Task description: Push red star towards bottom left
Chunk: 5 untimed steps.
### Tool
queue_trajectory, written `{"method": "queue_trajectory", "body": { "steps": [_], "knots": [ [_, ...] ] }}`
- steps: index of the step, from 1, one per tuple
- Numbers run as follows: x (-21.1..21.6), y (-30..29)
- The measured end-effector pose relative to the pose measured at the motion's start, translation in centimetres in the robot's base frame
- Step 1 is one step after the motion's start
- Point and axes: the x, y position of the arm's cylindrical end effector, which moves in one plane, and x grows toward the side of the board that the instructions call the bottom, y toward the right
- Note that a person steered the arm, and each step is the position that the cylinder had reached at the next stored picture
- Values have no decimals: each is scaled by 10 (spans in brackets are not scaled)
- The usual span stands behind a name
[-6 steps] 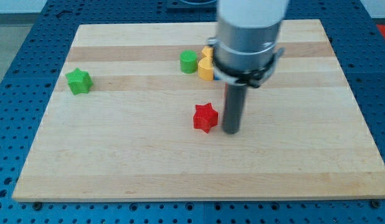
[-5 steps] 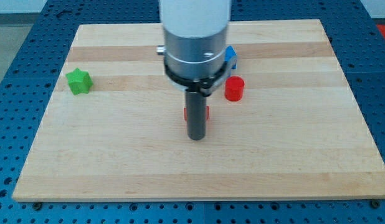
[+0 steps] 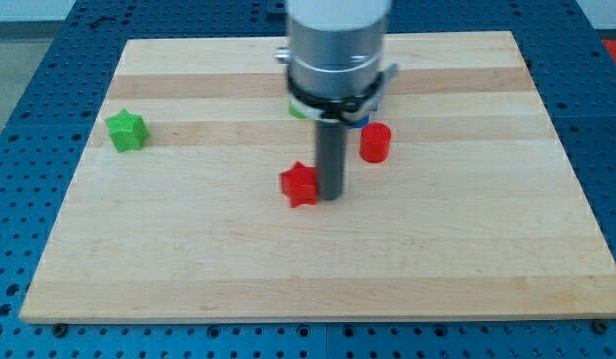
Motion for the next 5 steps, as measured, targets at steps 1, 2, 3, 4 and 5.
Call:
{"method": "queue_trajectory", "body": {
  "steps": [1, 2, 3, 4, 5],
  "knots": [
    [-1, -19],
    [-15, -19],
    [-20, -36],
    [-16, -87],
    [-9, -134]
  ]
}}
